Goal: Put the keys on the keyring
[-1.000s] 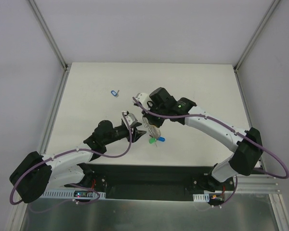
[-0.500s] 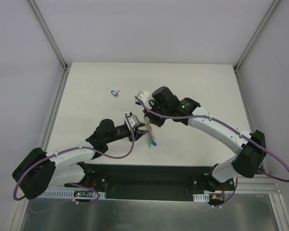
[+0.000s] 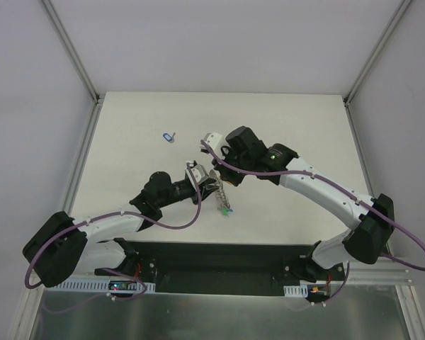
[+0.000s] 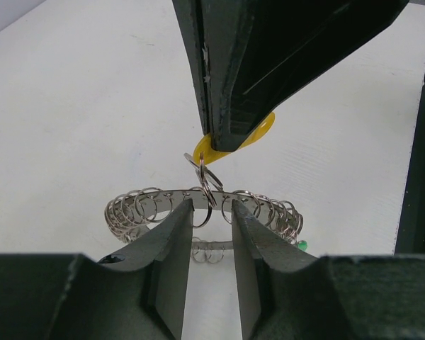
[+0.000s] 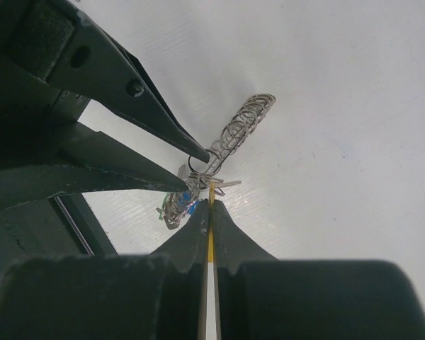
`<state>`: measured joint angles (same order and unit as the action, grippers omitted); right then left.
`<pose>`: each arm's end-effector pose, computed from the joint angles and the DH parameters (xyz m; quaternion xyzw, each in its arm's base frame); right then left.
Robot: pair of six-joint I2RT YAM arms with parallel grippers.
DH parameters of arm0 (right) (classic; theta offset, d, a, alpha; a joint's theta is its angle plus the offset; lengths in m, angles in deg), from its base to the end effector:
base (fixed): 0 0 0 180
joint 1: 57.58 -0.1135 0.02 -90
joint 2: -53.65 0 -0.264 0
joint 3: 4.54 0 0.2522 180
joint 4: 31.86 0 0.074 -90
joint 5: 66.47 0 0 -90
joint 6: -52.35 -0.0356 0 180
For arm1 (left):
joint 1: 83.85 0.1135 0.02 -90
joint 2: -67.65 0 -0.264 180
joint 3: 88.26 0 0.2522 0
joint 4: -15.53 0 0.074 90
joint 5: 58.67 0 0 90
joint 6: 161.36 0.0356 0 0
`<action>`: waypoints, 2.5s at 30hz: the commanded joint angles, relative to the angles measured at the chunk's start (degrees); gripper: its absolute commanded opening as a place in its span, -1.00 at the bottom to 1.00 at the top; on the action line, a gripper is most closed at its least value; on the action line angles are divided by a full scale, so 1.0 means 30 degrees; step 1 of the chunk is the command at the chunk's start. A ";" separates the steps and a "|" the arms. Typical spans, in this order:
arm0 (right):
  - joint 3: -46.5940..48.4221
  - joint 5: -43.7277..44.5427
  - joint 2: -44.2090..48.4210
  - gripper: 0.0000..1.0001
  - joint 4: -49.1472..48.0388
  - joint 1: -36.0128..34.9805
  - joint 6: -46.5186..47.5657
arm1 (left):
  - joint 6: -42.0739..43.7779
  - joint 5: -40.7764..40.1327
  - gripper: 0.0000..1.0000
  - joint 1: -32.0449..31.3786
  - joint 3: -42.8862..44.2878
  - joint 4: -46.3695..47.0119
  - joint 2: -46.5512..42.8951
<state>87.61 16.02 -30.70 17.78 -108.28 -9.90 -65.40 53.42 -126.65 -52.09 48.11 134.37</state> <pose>0.2024 0.2547 0.3375 -0.5968 0.6888 0.1396 0.3871 0.1668 -0.1727 0.2316 0.4069 0.5639 -0.3494 0.6280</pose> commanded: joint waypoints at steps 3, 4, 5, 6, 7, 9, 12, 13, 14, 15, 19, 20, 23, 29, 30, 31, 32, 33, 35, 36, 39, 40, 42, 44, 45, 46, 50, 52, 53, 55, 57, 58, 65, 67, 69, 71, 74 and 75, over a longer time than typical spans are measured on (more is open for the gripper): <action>0.0091 0.0012 0.0990 -0.98 -0.0329 0.0141 0.0155 | -0.0169 0.0022 -0.53 -0.0145 0.0878 0.0958 0.0202; 0.0120 -0.0017 0.0990 -0.98 -0.0329 0.0141 0.0126 | -0.0198 -0.0037 -0.53 -0.0145 0.0878 0.0986 0.0173; 0.0062 -0.0017 0.0990 -0.98 -0.0329 0.0112 0.0126 | -0.0256 -0.0125 -0.53 -0.0174 0.0907 0.0928 0.0144; 0.0061 -0.0075 0.0990 -0.97 -0.0300 0.0112 0.0126 | -0.0315 -0.0184 -0.54 -0.0145 0.0936 0.0957 0.0114; 0.0032 -0.0075 0.0990 -0.98 -0.0328 0.0112 0.0126 | -0.0373 -0.0271 -0.54 -0.0145 0.0995 0.0957 0.0114; -0.0026 -0.0076 0.0990 -0.98 -0.0300 0.0112 0.0126 | -0.0491 -0.0331 -0.51 -0.0145 0.1054 0.0928 0.0085; 0.0032 -0.0076 0.1019 -0.98 -0.0299 0.0112 0.0097 | -0.0696 -0.0243 -0.47 -0.0145 0.1142 0.0928 0.0114; 0.0032 -0.0076 0.1048 -0.98 -0.0299 0.0112 0.0097 | -0.0696 -0.0185 -0.47 -0.0145 0.1171 0.0928 0.0114; 0.0061 -0.0076 0.1049 -0.98 -0.0299 0.0112 0.0068 | -0.0725 -0.0155 -0.47 -0.0174 0.1171 0.0928 0.0172; 0.0032 -0.0105 0.1078 -0.98 -0.0299 0.0112 0.0067 | -0.0813 -0.0155 -0.48 -0.0145 0.1142 0.0957 0.0231; 0.0090 -0.0134 0.1137 -0.98 -0.0270 0.0112 0.0067 | -0.0989 -0.0097 -0.54 -0.0174 0.1142 0.0869 0.0319; 0.0062 -0.0134 0.1195 -0.98 -0.0299 0.0141 0.0067 | -0.0989 -0.0155 -0.55 -0.0145 0.1142 0.0782 0.0377; 0.0061 -0.0076 0.1283 -0.98 -0.0299 0.0141 0.0067 | -0.0960 -0.0243 -0.58 -0.0145 0.1200 0.0431 0.0436; 0.0179 -0.0163 0.1313 -0.98 -0.0212 0.0112 0.0067 | -0.1106 -0.0653 -0.61 -0.0145 0.1405 -0.0068 0.0437; 0.0208 -0.0192 0.1312 -0.98 -0.0182 0.0141 0.0067 | -0.1106 -0.0711 -0.64 -0.0174 0.1493 -0.0068 0.0436; 0.0208 -0.0193 0.1312 -0.97 -0.0182 0.0141 0.0038 | -0.1135 -0.0799 -0.66 -0.0145 0.1551 -0.0068 0.0436; 0.0179 -0.0193 0.1283 -0.98 -0.0182 0.0141 0.0067 | -0.1136 -0.0829 -0.67 -0.0145 0.1610 -0.0068 0.0465; 0.0150 -0.0222 0.1254 -0.97 -0.0153 0.0112 0.0067 | -0.1136 -0.0858 -0.68 -0.0174 0.1727 -0.0097 0.0466; 0.0179 -0.0222 0.1254 -0.98 -0.0123 0.0141 0.0067 | -0.1107 -0.0917 -0.70 -0.0145 0.1815 -0.0156 0.0495; 0.0179 -0.0193 0.1254 -0.98 -0.0123 0.0112 0.0067 | -0.1106 -0.0917 -0.71 -0.0174 0.1874 -0.0156 0.0553; 0.0208 -0.0134 0.1254 -0.98 -0.0065 0.0141 0.0126 | -0.1077 -0.0946 -0.74 -0.0174 0.1933 -0.0156 0.0612; 0.0237 -0.0134 0.1254 -0.98 -0.0036 0.0112 0.0126 | -0.1077 -0.0888 -0.76 -0.0145 0.1962 -0.0156 0.0641; 0.0237 -0.0018 0.1254 -0.98 0.0022 0.0141 0.0126 | -0.1077 -0.0771 -0.92 -0.0145 0.2049 -0.0157 0.0612; 0.0237 0.0187 0.1283 -0.98 0.0110 0.0141 0.0126 | -0.1019 -0.0683 -1.00 -0.0174 0.2108 -0.0185 0.0554; 0.0237 0.0449 0.1312 -0.98 0.0198 0.0141 0.0155 | -0.0961 -0.0682 -1.00 -0.0174 0.2109 -0.0215 0.0467; 0.0237 0.0626 0.1312 -0.98 0.0228 0.0141 0.0213 | -0.0960 -0.0682 -1.00 -0.0145 0.2109 -0.0244 0.0408; 0.0267 0.1358 0.1517 -0.98 0.0608 0.0229 0.0418 | -0.0931 -0.0770 -1.00 -0.0145 0.2080 -0.0594 -0.0235; 0.0179 0.1593 0.1634 -0.97 0.0696 0.0346 0.0506 | -0.0989 -0.0917 -1.00 -0.0174 0.1963 -0.0596 -0.0529; 0.0092 0.1826 0.1693 -0.98 0.0755 0.0404 0.0536 | -0.1018 -0.1062 -1.00 -0.0145 0.1846 -0.0654 -0.0849; -0.0055 0.2004 0.1898 -0.98 0.0784 0.0609 0.0594 | -0.1106 -0.1384 -1.00 -0.0174 0.1641 -0.0683 -0.1406; -0.0348 0.2092 0.2102 -0.98 0.0814 0.0814 0.0595 | -0.1164 -0.1619 -1.00 -0.0145 0.1465 -0.0712 -0.1788; -0.0465 0.2121 0.2161 -0.98 0.0843 0.0873 0.0595 | -0.1281 -0.1910 -1.00 -0.0145 0.1406 -0.0713 -0.2196; -0.1403 0.1977 0.2484 -0.98 0.0522 0.1576 0.0536 | -0.1867 -0.2353 -1.00 -0.0145 0.0908 -0.0625 -0.3576; -0.1579 0.1771 0.2397 -0.97 0.0288 0.1694 0.0448 | -0.1955 -0.2352 -1.00 -0.0174 0.0820 -0.0334 -0.3868; -0.1608 0.1362 0.2367 -0.98 0.0112 0.1694 0.0332 | -0.1927 -0.2294 -1.00 -0.0145 0.0644 -0.0128 -0.4016; -0.1637 0.0865 0.2338 -0.98 -0.0181 0.1694 0.0273 | -0.2716 -0.2265 -1.00 -0.0145 0.0498 0.0164 -0.4163; -0.1492 0.0279 0.2541 -0.97 -0.0416 0.1665 0.0243 | -0.2835 -0.2177 -1.00 -0.0145 0.0352 0.0196 -0.4076; -0.1404 0.0131 0.2601 -0.98 -0.0445 0.1694 0.0330 | -0.2864 -0.2119 -1.00 -0.0174 0.0264 0.0195 -0.4075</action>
<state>82.47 16.39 -24.87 16.71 -104.06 -9.40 -72.11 47.30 -127.02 -50.58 43.63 123.53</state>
